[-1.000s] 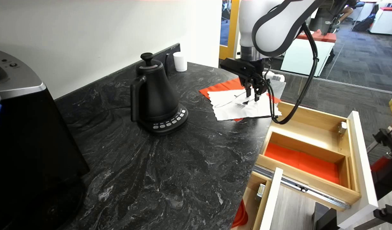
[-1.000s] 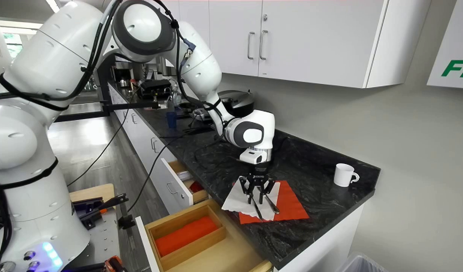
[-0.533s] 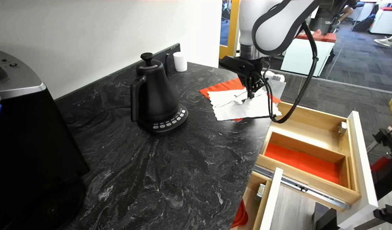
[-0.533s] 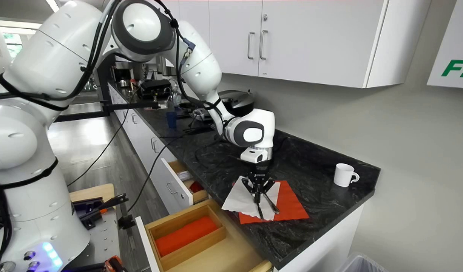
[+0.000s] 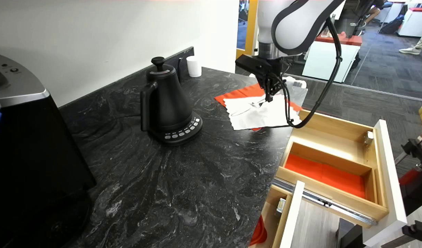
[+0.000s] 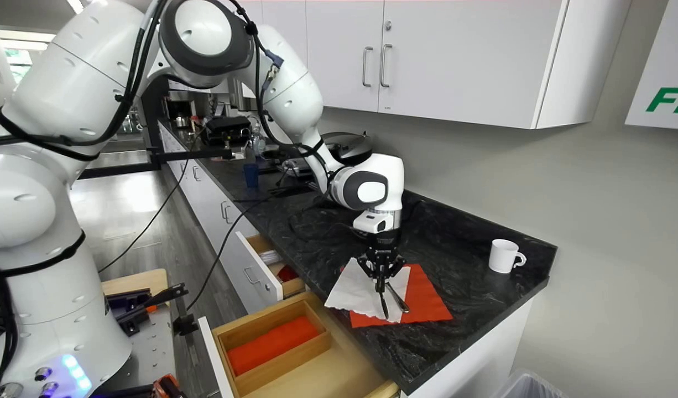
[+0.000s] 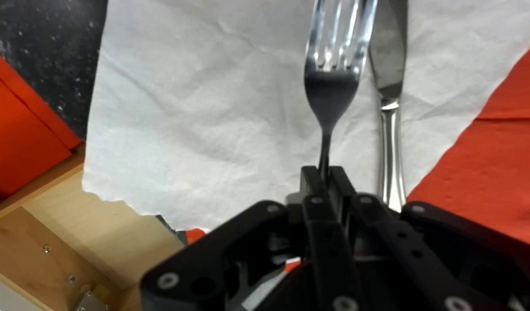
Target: Put the fork and knife inside the box in the drawer
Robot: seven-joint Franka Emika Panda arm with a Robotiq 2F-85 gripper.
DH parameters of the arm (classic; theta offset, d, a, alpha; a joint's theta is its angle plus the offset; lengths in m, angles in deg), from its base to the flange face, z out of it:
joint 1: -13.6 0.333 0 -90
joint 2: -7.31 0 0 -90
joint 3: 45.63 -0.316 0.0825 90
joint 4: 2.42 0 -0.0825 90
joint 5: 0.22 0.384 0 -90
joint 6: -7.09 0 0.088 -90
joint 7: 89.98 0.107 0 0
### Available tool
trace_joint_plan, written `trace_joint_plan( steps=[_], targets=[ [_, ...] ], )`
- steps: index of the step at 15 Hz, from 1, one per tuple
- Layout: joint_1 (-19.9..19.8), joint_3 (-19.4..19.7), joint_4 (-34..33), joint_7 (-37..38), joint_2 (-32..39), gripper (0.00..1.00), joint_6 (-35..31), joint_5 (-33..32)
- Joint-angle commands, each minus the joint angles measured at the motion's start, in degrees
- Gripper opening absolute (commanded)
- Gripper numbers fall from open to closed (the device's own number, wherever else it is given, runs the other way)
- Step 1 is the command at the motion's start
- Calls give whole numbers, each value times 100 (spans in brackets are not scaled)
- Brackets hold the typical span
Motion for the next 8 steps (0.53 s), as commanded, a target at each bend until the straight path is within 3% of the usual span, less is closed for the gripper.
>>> trace_joint_plan(
  steps=[1, 4, 8],
  targets=[
    [293, 340, 175, 959, -509, 5, 385, -125],
    [395, 549, 264, 1815, -849, 5, 914, -324],
    [389, 528, 444, 2986, -1334, 5, 1813, -675]
  ],
)
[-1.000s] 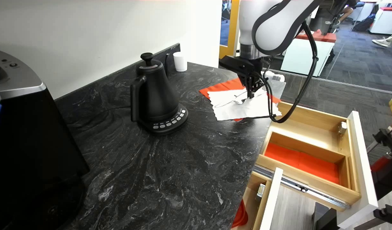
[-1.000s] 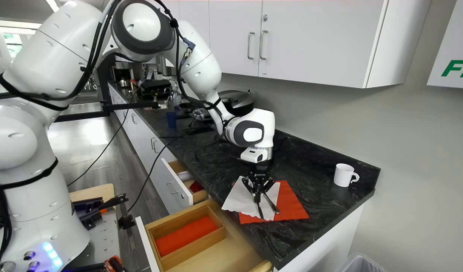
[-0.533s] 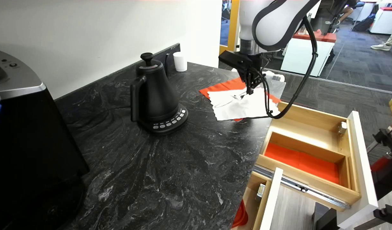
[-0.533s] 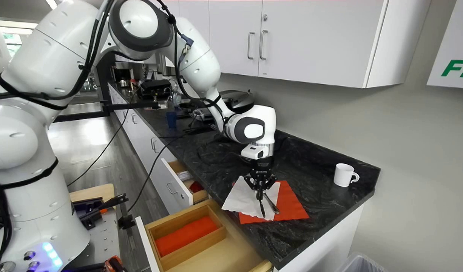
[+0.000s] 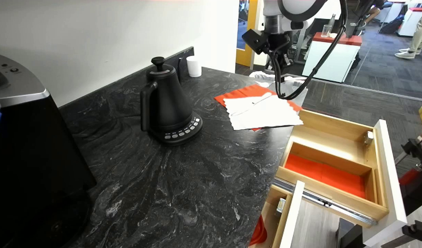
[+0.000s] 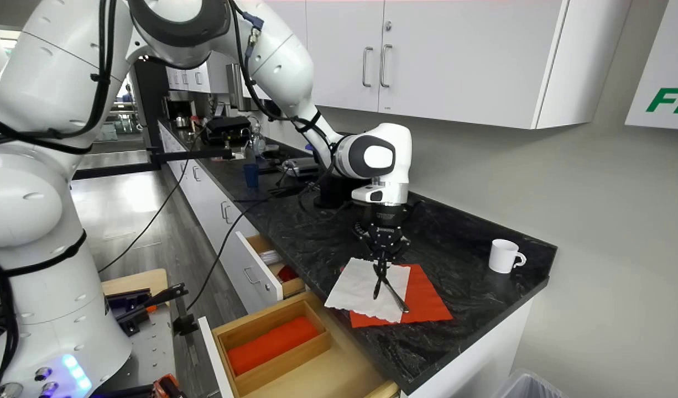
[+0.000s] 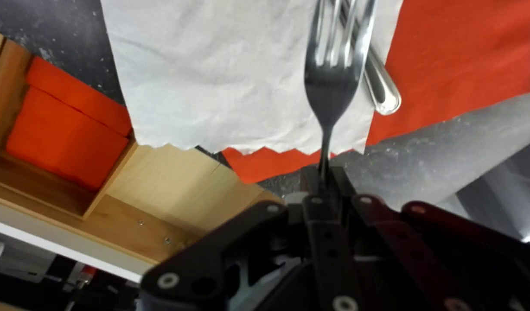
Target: Put the fork and knife inside the box in the drawer
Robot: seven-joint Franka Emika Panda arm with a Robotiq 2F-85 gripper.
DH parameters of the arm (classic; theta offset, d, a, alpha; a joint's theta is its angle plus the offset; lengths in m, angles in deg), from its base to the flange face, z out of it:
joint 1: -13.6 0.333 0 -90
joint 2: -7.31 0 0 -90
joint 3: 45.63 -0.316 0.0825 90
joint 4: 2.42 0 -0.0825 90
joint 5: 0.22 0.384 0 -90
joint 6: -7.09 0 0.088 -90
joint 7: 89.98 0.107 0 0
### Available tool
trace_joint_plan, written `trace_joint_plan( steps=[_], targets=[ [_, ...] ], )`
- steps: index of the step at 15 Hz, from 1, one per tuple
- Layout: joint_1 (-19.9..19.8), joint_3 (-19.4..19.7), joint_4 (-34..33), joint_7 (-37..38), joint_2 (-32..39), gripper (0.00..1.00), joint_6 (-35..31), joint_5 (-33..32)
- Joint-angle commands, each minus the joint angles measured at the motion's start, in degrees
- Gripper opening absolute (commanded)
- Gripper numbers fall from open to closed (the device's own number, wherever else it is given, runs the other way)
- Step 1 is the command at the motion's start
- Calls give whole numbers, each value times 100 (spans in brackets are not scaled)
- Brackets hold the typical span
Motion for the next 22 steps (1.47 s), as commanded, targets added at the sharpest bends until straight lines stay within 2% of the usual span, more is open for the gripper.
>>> trace_joint_plan(
  steps=[1, 5, 6, 10, 13, 16, 18, 20, 21, 22],
  targets=[
    [45, -42, 428, 1162, -649, 5, 829, -341],
    [-111, -387, 406, 1780, -836, 5, 2197, -356],
    [557, 391, 312, 1421, -690, 5, 2527, 88],
    [957, 748, 80, 1424, -462, 5, 3857, 429],
    [1139, 903, 85, 1424, -383, 5, 4414, 622],
    [1215, 912, 224, 1424, -403, 5, 4458, 653],
    [1123, 769, 373, 1378, -553, 4, 4068, 504],
    [1156, 803, 472, 1317, -666, 4, 3663, 284],
    [542, 118, 529, 1540, -860, 4, 3361, -161],
    [1134, 741, 642, 1349, -785, 4, 3012, -225]
  ],
)
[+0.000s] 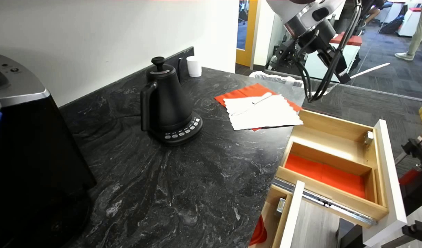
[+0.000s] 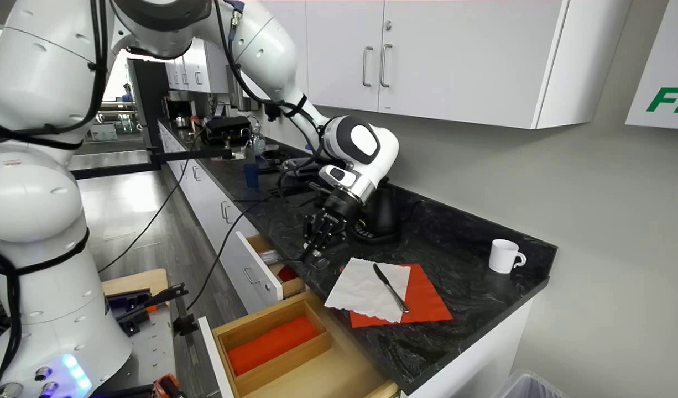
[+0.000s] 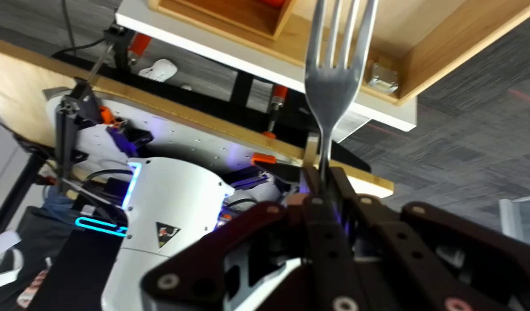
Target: Put the fork and knife inside the box in the drawer
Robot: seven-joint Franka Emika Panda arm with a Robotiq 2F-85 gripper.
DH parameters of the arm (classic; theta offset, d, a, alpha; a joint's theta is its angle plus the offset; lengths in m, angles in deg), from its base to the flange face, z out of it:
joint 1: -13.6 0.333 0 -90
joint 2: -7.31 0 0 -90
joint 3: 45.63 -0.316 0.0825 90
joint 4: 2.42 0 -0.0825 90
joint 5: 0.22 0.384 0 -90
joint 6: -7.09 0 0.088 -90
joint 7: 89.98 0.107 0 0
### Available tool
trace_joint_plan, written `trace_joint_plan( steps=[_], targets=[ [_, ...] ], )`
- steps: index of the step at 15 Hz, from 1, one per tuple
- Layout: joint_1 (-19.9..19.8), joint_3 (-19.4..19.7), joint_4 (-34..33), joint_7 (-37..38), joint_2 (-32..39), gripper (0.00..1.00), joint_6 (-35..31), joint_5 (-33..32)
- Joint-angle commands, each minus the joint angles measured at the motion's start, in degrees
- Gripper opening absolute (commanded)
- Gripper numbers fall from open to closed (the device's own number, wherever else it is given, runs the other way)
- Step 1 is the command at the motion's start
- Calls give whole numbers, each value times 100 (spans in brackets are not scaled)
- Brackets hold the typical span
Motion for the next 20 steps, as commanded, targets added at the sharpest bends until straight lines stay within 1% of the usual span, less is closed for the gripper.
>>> trace_joint_plan(
  steps=[1, 3, 4, 5, 7, 10, 12, 14, 15, 17, 19, 20],
  targets=[
    [84, 63, 472, 16, -400, 4, -1032, -648],
    [65, 105, 470, 73, -348, 4, -1546, -860],
    [70, 141, 672, 104, -511, 4, -1824, -957],
    [43, 167, 733, 131, -558, 4, -2031, -952],
    [190, 484, 816, 81, -590, 4, -2296, -708],
    [762, 1379, 956, 81, -618, 4, -2368, -178],
    [1226, 1990, 1028, 102, -579, 4, -2350, 411],
    [1782, 2533, 1071, 116, -424, 4, -2376, 1183],
    [2184, 2851, 1277, 114, -440, 4, -2462, 1559],
    [2719, 3105, 1402, 112, -265, 4, -2530, 2359],
    [3105, 3021, 1550, 104, -191, 4, -2630, 2974],
    [3377, 3070, 1625, 55, -120, 4, -2696, 3230]
  ],
)
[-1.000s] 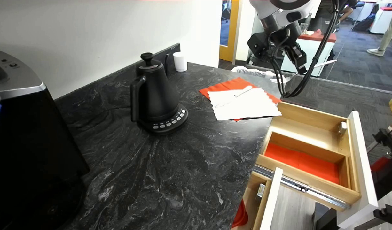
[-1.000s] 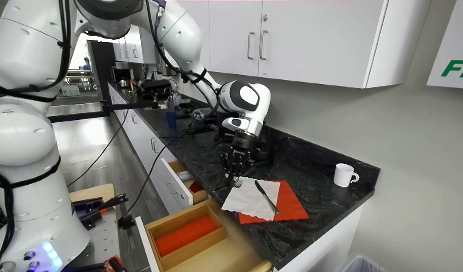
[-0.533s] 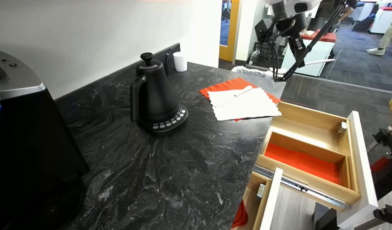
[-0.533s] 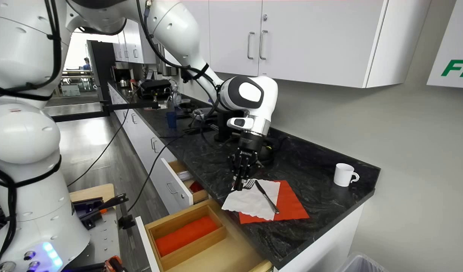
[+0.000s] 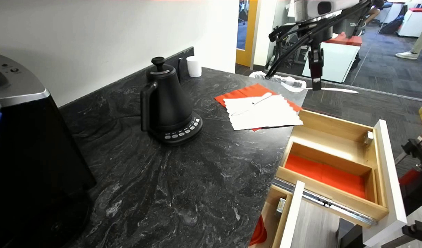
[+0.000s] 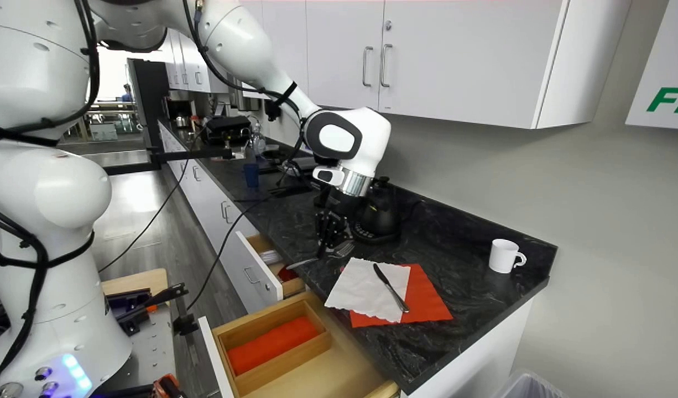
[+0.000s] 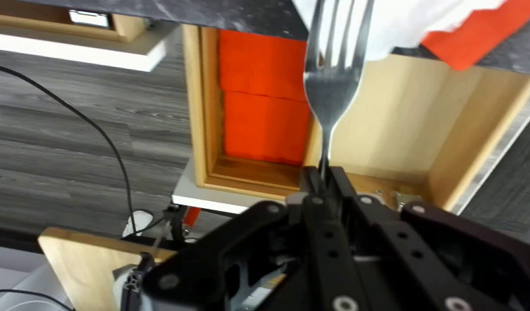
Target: Put the fork and knife inside the box in the drawer
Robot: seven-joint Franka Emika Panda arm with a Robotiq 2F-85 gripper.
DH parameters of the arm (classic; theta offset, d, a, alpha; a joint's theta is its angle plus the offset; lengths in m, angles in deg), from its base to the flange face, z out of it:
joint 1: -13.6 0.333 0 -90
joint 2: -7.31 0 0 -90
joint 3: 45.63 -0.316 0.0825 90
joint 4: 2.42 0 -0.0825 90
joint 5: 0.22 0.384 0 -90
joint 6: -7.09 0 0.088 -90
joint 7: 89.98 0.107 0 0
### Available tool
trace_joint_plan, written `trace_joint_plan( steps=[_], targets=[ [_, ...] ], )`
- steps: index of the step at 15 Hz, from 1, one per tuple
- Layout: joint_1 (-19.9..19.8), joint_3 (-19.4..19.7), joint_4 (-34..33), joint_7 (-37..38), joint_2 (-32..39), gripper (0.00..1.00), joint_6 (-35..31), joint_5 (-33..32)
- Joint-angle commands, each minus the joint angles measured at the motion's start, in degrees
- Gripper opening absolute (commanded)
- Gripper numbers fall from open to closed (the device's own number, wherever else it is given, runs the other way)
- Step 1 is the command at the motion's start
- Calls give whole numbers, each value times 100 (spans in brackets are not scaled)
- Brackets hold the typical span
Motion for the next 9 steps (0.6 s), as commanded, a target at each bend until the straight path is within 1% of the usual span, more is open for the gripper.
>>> trace_joint_plan(
  steps=[1, 4, 7, 9],
  targets=[
    [903, 200, 390, 24, 149, 4, -423, 867],
    [1541, 329, 694, 23, 195, 4, -546, 1101],
    [2189, 688, 1076, 20, 209, 4, -667, 1138],
    [2603, 1009, 1327, 20, 208, 4, -731, 1074]
  ],
)
